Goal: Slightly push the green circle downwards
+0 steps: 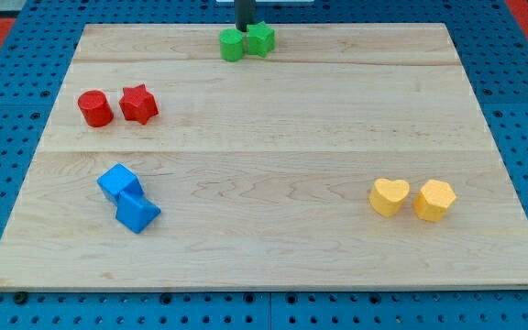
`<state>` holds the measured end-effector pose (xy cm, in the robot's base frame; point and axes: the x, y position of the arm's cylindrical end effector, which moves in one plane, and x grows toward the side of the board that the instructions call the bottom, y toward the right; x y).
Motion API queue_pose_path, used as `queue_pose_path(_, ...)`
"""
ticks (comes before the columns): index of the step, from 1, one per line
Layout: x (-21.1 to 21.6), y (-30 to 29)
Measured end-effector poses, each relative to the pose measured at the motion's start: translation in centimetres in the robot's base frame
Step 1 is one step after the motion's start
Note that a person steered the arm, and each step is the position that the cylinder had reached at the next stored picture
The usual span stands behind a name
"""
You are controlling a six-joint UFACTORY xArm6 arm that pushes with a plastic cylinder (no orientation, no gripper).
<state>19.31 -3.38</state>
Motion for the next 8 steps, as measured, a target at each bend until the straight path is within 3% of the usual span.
queue_pose_path(2,1.8,0.4)
queue_pose_path(4,3.0,4.6)
queue_pose_path(6,0.7,1.5)
queue_pose_path(8,1.9,-1.8)
